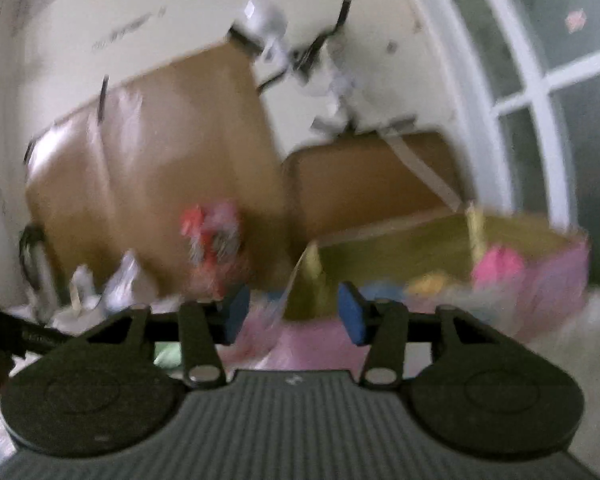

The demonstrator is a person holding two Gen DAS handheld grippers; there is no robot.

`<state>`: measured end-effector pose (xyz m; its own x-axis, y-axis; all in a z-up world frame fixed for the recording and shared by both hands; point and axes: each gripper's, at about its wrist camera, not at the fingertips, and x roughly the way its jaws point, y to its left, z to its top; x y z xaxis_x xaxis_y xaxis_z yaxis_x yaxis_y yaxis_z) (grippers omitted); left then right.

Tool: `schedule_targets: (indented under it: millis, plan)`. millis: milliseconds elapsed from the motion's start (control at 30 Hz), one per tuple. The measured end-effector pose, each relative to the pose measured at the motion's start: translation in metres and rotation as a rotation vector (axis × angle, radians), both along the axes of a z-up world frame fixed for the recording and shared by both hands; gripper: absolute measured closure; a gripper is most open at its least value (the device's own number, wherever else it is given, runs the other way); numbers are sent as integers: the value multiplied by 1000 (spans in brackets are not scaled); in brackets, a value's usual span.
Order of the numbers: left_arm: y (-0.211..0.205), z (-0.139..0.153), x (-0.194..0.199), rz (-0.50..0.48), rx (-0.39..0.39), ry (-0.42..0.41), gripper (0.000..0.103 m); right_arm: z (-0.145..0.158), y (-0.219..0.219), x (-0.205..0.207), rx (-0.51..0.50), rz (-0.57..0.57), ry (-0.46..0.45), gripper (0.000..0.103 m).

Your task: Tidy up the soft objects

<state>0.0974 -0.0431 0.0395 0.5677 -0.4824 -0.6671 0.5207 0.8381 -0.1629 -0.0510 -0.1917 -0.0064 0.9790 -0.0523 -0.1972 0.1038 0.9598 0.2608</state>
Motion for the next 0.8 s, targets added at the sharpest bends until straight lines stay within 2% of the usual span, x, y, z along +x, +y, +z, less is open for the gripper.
schedule_targets:
  millis: [67,100,133,167,233,267,367,433,467,500,533,667,733,800]
  plan:
    - [35,-18,-16,83,35,15,57,-2,17,5,77,59,89,56]
    - [50,-25,-22,125,59,50,55,-2,26,6,111,112,108,56]
    - [65,-28,-28,137,76,73,55,-2,38,9,98,163,130,56]
    - [81,-28,-34,139,74,61,54,-1,48,13,60,182,146,57]
    - [103,-26,-40,186,70,-5,54,3,66,28,-20,215,184,61]
    - [111,-27,-40,212,63,-25,54,8,69,39,-27,237,203,63]
    - [126,-32,-24,248,19,3,54,38,65,95,-61,271,250,62]
    - [127,-36,-15,230,6,-14,54,56,58,157,-95,280,332,62]
    - [123,-37,-11,227,8,-30,54,60,56,179,-107,254,366,61]
    - [119,-39,-5,222,2,-43,53,63,53,208,-114,229,414,53]
    - [116,-41,0,217,-13,-50,53,63,49,240,-111,222,477,50]
    - [120,-56,11,199,-61,-48,50,42,40,327,-44,178,653,43]
    - [123,-65,14,196,-64,-51,47,22,37,356,-30,133,749,43]
    - [130,-67,13,192,-119,-44,47,6,38,375,-40,125,817,43]
